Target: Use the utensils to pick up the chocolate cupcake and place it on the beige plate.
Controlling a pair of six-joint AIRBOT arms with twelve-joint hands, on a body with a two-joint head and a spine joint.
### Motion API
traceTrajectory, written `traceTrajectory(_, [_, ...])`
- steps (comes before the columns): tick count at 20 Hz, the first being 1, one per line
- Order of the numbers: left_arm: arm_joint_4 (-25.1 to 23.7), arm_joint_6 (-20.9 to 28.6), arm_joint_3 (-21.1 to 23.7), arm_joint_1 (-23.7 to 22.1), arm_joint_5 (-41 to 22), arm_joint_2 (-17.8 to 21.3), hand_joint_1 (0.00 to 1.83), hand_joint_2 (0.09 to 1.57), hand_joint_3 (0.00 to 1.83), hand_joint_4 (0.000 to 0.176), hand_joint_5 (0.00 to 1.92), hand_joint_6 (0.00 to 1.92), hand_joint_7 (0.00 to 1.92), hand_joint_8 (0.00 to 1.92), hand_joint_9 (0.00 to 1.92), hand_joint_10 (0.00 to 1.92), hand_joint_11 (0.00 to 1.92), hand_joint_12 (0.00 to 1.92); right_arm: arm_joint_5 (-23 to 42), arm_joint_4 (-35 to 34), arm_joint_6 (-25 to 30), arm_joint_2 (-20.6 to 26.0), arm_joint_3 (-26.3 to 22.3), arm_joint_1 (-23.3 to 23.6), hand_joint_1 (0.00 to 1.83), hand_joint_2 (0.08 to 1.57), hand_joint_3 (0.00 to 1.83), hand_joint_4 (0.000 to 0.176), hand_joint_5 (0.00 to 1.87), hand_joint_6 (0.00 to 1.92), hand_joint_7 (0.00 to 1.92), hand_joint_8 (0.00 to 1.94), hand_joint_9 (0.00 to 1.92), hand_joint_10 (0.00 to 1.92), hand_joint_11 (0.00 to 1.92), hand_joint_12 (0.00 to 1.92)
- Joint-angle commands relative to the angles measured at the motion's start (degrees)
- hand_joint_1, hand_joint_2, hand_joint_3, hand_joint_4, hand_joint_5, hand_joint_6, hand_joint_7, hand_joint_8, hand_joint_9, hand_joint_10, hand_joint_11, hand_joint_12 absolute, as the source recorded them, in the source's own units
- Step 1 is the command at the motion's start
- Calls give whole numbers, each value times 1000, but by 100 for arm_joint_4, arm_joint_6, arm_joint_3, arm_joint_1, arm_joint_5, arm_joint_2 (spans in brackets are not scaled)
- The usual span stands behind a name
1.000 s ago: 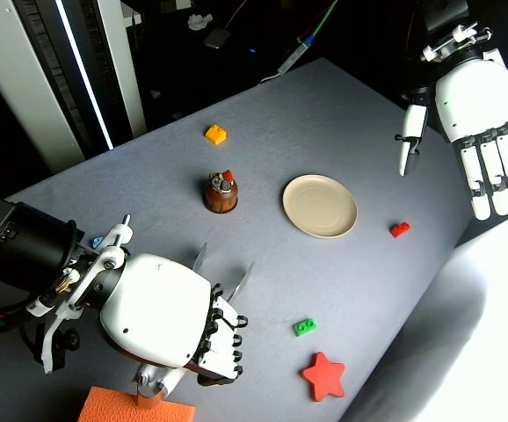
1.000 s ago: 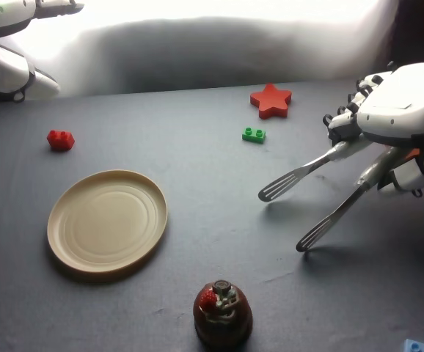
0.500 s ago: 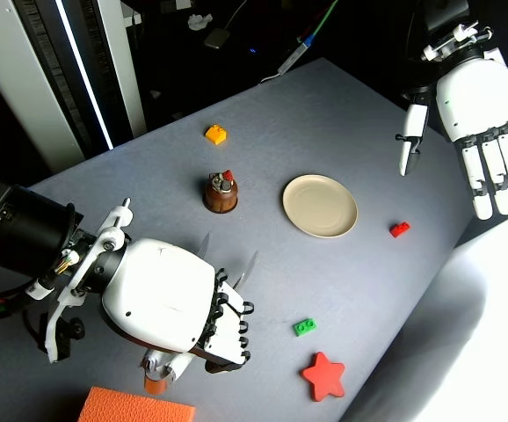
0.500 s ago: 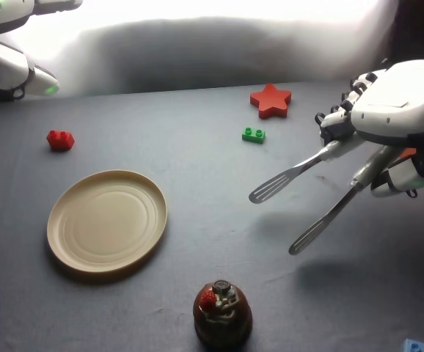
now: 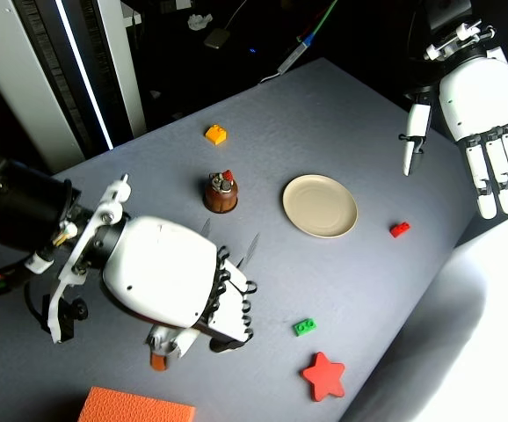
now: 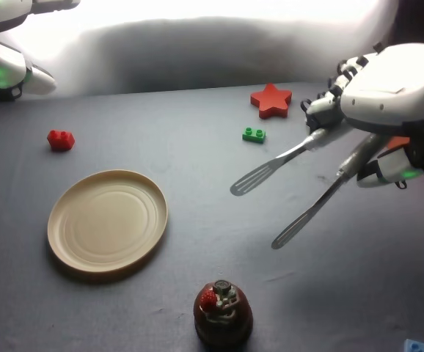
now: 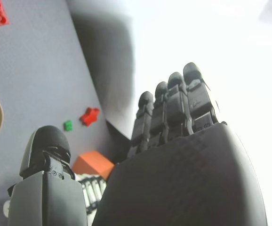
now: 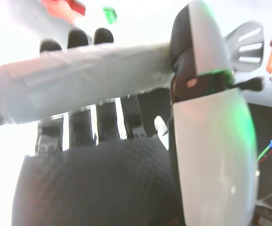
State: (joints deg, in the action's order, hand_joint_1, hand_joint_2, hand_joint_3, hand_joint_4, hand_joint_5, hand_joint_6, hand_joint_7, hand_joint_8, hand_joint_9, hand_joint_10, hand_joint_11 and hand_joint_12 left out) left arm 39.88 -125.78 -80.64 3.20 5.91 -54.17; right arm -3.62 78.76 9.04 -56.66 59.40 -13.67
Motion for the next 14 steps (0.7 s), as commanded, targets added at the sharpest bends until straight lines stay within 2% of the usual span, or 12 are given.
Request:
traceTrajectory(1, [18, -16, -38, -81, -525, 20, 328, 1127, 0, 0, 80, 2, 51, 3, 57, 2, 0, 208, 143, 35, -4, 47, -38, 115, 1042, 1084, 0, 0, 461, 766, 493, 844, 389, 1050, 203, 1483])
traceTrajectory(4, [18, -27, -36, -81, -521, 22, 309, 1133, 1, 0, 46, 0, 1, 0, 12, 1, 0, 103, 317, 34, 96, 167, -222, 285, 1057, 1086, 0, 0, 391, 765, 428, 850, 346, 1081, 176, 1512])
traceTrajectory(9, [18, -60, -21, -81, -521, 27, 317, 1128, 0, 0, 58, 1, 31, 0, 34, 1, 0, 144, 457, 34, 58, 368, -616, 435, 1045, 1080, 0, 0, 368, 883, 429, 881, 341, 1084, 150, 1535])
traceTrajectory(14, [19, -60, -24, -83, -479, 25, 298, 1131, 2, 0, 58, 0, 29, 1, 33, 0, 0, 155, 438, 35, -52, 466, -883, 358, 1027, 1073, 0, 0, 415, 871, 484, 828, 365, 1061, 147, 1527])
